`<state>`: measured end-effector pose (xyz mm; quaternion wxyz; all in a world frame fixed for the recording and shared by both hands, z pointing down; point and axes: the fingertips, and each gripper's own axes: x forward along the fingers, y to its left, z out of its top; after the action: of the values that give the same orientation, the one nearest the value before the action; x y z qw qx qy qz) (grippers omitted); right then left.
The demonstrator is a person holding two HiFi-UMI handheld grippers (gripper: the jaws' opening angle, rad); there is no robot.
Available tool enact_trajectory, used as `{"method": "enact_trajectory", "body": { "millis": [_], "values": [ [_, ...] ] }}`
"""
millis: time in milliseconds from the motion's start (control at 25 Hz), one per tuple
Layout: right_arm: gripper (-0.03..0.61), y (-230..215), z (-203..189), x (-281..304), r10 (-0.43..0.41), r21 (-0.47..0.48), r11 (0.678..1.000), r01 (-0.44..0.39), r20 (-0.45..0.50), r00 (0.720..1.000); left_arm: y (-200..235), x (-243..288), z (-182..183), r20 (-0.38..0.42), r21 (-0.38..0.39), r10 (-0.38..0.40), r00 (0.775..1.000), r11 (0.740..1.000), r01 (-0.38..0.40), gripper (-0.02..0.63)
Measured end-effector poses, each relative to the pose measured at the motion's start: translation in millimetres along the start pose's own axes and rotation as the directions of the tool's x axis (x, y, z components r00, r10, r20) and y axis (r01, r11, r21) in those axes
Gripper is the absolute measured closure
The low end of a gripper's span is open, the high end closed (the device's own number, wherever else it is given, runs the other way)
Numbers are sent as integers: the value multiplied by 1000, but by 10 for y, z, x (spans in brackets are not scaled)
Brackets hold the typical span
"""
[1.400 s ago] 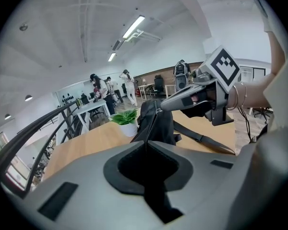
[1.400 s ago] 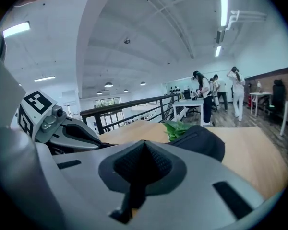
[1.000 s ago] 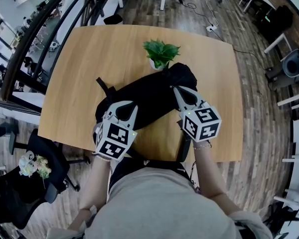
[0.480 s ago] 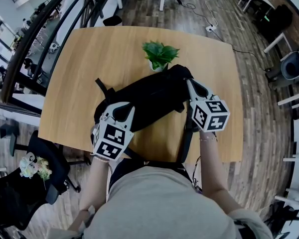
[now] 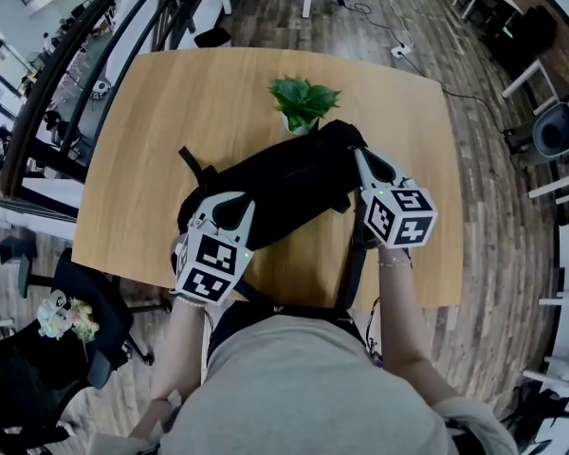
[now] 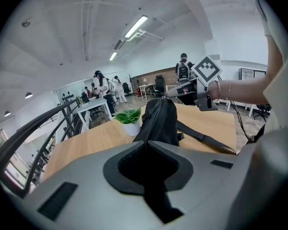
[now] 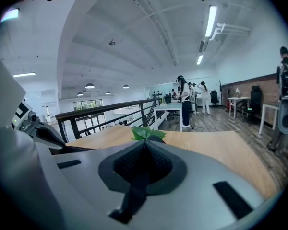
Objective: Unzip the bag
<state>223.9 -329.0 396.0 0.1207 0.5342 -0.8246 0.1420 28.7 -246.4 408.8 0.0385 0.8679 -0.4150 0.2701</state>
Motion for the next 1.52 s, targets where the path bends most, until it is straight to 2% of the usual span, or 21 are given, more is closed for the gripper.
{"method": "enact_trajectory", "body": {
  "millis": [320,440,520,640,840,1000,1080,1160,1280,1400,1520],
  "values": [
    [565,141,-11,-50,30,-34,999,-31,-15,999,-7,-10,-21,8,-33,10,1000,999,-10,570],
    [560,179,-51,-73,34,-26,999,-34,-19,999,-32,-23,4,27,-64,-6,1000,998,7,487],
    [531,216,-83,-101,43,-19,999,-43,-24,999,-47,-41,31,49,-88,-12,999,996,16,444],
    [511,275,-107,-157,56,-4,998,-57,-23,998,-52,-75,55,70,-113,-13,997,993,20,420],
    [466,450,-132,-243,111,33,993,-111,-14,994,-46,-178,100,108,-180,-14,994,983,34,420],
    [463,631,-189,-296,164,53,985,-162,-29,986,-16,-273,180,162,-250,-4,987,967,45,420],
    [479,716,-232,-324,198,53,979,-195,-49,979,-2,-311,232,204,-288,-2,979,956,62,431],
    [531,777,-264,-359,223,59,974,-220,-60,973,-3,-333,247,237,-316,-5,972,945,82,482],
    [569,872,-264,-425,249,54,968,-246,-65,966,-59,-338,235,253,-341,-33,967,932,121,528],
    [569,995,-207,-517,266,43,963,-265,-38,963,-148,-325,220,257,-359,-64,964,920,156,554],
    [571,1122,-167,-598,282,39,959,-282,8,959,-214,-284,150,226,-370,-73,971,916,155,564]
  ]
}}
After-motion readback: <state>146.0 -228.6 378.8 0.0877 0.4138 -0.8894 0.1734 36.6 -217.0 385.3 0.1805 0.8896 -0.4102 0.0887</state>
